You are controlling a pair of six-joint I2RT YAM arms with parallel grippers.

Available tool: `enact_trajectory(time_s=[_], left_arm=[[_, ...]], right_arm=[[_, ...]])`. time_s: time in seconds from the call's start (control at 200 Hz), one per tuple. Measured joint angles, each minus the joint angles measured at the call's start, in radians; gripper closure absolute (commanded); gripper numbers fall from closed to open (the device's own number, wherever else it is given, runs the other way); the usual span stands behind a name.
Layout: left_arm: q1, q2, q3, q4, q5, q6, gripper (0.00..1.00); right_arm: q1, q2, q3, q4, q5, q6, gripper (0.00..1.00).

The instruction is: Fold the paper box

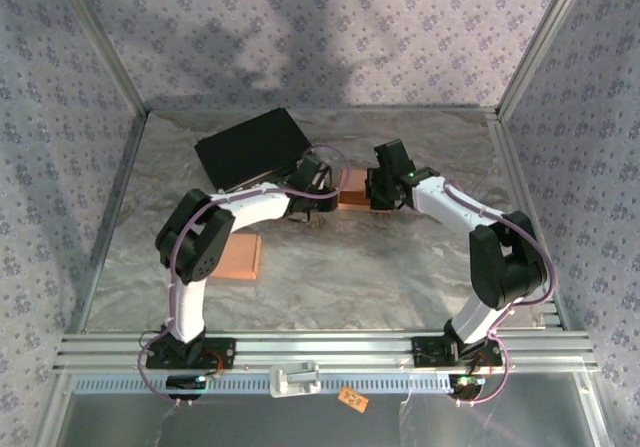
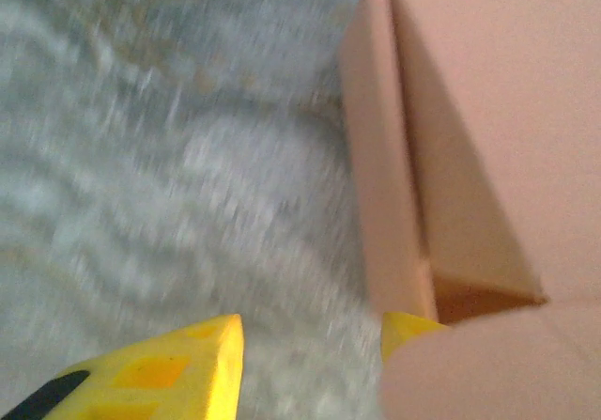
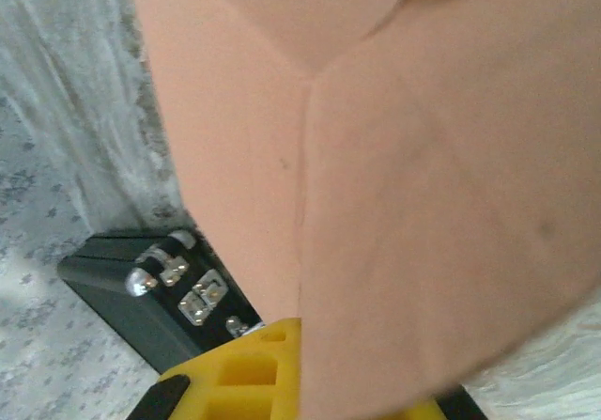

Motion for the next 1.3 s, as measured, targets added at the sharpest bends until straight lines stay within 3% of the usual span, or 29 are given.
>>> enact_trajectory(time_s=[0.24, 0.385, 0.545, 0.705, 0.864, 0.934, 1.154, 1.299], left_arm=[[-0.006, -0.184, -0.139, -0.079, 0.035, -0.048, 0.53], [0.004, -0.256, -0.131, -0.109, 0.066, -0.072, 0.51], [0.045, -0.212, -0.030, -0.154, 0.149, -0.121, 0.50], [0.069, -0.148, 0.071, -0.185, 0.206, -0.146, 0.50], [0.067, -0.142, 0.104, -0.234, 0.244, -0.146, 0.50], [0.067, -0.142, 0.104, -0.257, 0.254, -0.145, 0.50], [0.067, -0.142, 0.106, -0.343, 0.285, -0.141, 0.49], [0.067, -0.138, 0.153, -0.405, 0.300, -0.135, 0.49]], right_arm=[[0.000, -0.019, -0.093, 0.032, -0.001, -0.060, 0.96], [0.000, -0.019, -0.097, 0.046, -0.001, -0.084, 0.96], [0.000, -0.038, -0.125, 0.050, -0.008, -0.102, 0.93], [-0.003, -0.078, -0.193, 0.051, -0.017, -0.135, 0.78], [-0.019, -0.135, -0.267, 0.040, -0.053, -0.211, 0.45], [-0.025, -0.184, -0.291, 0.002, -0.064, -0.254, 0.35], [-0.061, -0.374, -0.230, -0.251, -0.086, -0.457, 0.28], [-0.093, -0.464, -0.067, -0.470, 0.000, -0.743, 0.25]])
